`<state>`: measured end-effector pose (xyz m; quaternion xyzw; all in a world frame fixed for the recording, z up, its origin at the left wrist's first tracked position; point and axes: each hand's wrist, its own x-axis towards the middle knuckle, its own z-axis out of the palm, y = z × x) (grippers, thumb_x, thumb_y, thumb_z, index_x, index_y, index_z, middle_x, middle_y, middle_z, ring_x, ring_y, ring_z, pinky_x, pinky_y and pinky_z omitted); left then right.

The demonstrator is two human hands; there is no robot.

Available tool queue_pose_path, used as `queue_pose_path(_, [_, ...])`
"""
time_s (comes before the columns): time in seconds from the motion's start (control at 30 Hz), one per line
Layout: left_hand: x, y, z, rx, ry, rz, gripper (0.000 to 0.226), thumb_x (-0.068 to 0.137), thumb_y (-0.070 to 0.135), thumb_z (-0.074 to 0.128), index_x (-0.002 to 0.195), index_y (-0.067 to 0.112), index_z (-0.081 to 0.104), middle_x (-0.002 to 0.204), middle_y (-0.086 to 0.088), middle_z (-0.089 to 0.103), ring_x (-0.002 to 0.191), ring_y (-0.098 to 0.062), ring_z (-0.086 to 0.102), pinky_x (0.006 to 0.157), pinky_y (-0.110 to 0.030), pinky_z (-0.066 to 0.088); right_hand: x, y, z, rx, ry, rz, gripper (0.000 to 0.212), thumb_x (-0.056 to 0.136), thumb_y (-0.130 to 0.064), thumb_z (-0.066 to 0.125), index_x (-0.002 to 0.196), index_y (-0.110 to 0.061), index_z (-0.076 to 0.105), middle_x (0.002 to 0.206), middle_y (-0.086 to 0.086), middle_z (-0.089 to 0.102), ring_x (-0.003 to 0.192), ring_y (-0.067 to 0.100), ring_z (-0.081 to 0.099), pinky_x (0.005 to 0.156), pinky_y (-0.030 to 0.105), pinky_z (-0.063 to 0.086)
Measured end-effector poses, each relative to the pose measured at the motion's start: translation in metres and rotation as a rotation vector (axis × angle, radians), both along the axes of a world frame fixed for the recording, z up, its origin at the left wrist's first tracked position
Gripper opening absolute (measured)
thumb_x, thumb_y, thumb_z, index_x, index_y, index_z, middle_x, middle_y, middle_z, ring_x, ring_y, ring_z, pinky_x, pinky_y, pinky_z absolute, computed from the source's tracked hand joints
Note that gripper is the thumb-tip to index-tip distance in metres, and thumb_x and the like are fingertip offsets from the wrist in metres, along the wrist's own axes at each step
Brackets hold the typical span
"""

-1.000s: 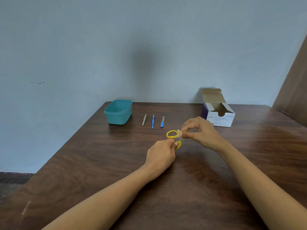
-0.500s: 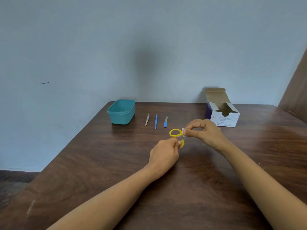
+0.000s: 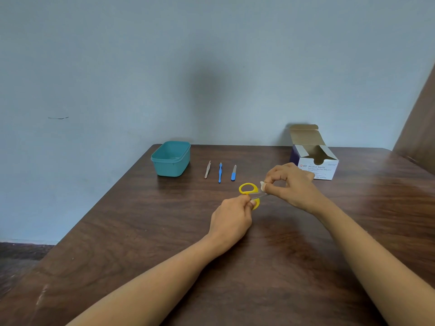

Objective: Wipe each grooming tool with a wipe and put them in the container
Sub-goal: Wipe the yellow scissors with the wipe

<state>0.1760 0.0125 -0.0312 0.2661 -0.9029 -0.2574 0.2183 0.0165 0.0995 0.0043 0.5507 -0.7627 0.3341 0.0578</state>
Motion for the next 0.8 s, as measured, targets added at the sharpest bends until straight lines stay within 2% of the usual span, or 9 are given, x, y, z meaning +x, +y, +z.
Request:
queue_pose_path(0.13, [0.0, 0.0, 0.001, 0.0, -0.006, -0.001, 0.029, 0.101, 0.034, 0.039, 0.075, 0.024, 0.044, 0.074, 0.003, 0.053, 0.072, -0.02, 0.05, 0.061, -0.031, 0.035, -0.008, 0.007, 0.003, 0.054, 0.007, 0.011, 0.02, 0.084, -0.046, 0.065, 0.066, -0.036, 0.066, 0.094, -0.027, 0.059, 0.106, 0.004, 0.04, 0.081, 0.037, 0.018])
queue_pose_path(0.33, [-0.001, -0.001, 0.0, -0.036, -0.047, -0.014, 0.03, 0.101, 0.037, 0.038, 0.077, 0.021, 0.048, 0.078, 0.0, 0.059, 0.078, -0.024, 0.057, 0.066, -0.036, 0.045, -0.001, 0.004, 0.005, 0.034, -0.066, 0.078, 0.012, 0.082, -0.039, 0.069, 0.071, -0.034, 0.071, 0.093, -0.027, 0.061, 0.105, 0.004, 0.045, 0.084, 0.038, 0.023])
queue_pose_path(0.43, [-0.001, -0.001, 0.0, -0.034, -0.049, -0.011, 0.029, 0.101, 0.037, 0.038, 0.079, 0.022, 0.049, 0.084, -0.003, 0.065, 0.081, -0.025, 0.059, 0.068, -0.038, 0.048, 0.006, -0.001, 0.003, -0.017, -0.135, 0.1, 0.013, 0.079, -0.042, 0.069, 0.067, -0.038, 0.071, 0.089, -0.024, 0.064, 0.099, 0.001, 0.053, 0.092, 0.049, 0.033])
queue_pose_path(0.5, [-0.001, -0.001, 0.001, -0.028, -0.044, -0.012, 0.028, 0.101, 0.036, 0.038, 0.078, 0.023, 0.048, 0.084, -0.003, 0.066, 0.08, -0.024, 0.06, 0.069, -0.039, 0.049, 0.006, -0.004, 0.0, -0.056, -0.206, 0.112, 0.011, 0.076, -0.043, 0.07, 0.068, -0.037, 0.072, 0.088, -0.022, 0.065, 0.095, 0.004, 0.058, 0.091, 0.056, 0.039])
queue_pose_path(0.6, [0.0, -0.001, 0.0, -0.014, -0.021, -0.014, 0.028, 0.101, 0.035, 0.039, 0.076, 0.024, 0.047, 0.079, 0.0, 0.062, 0.076, -0.021, 0.057, 0.064, -0.036, 0.045, 0.005, -0.003, -0.001, -0.074, -0.282, 0.144, 0.011, 0.077, -0.037, 0.073, 0.067, -0.032, 0.072, 0.087, -0.018, 0.067, 0.091, 0.005, 0.061, 0.092, 0.056, 0.041])
queue_pose_path(0.7, [0.0, 0.0, 0.0, -0.022, 0.002, -0.002, 0.029, 0.101, 0.035, 0.04, 0.075, 0.023, 0.045, 0.072, 0.005, 0.053, 0.071, -0.018, 0.05, 0.06, -0.032, 0.035, 0.004, 0.001, 0.005, -0.012, -0.194, 0.117, 0.013, 0.075, -0.047, 0.07, 0.067, -0.036, 0.07, 0.088, -0.025, 0.065, 0.095, -0.003, 0.055, 0.092, 0.052, 0.036])
queue_pose_path(0.8, [0.0, 0.001, 0.001, -0.021, 0.005, -0.001, 0.029, 0.101, 0.035, 0.04, 0.075, 0.023, 0.045, 0.07, 0.006, 0.051, 0.069, -0.017, 0.049, 0.059, -0.03, 0.032, -0.001, 0.005, 0.009, 0.033, -0.092, 0.06, 0.014, 0.077, -0.041, 0.072, 0.064, -0.036, 0.069, 0.086, -0.027, 0.064, 0.097, -0.009, 0.048, 0.083, 0.043, 0.026])
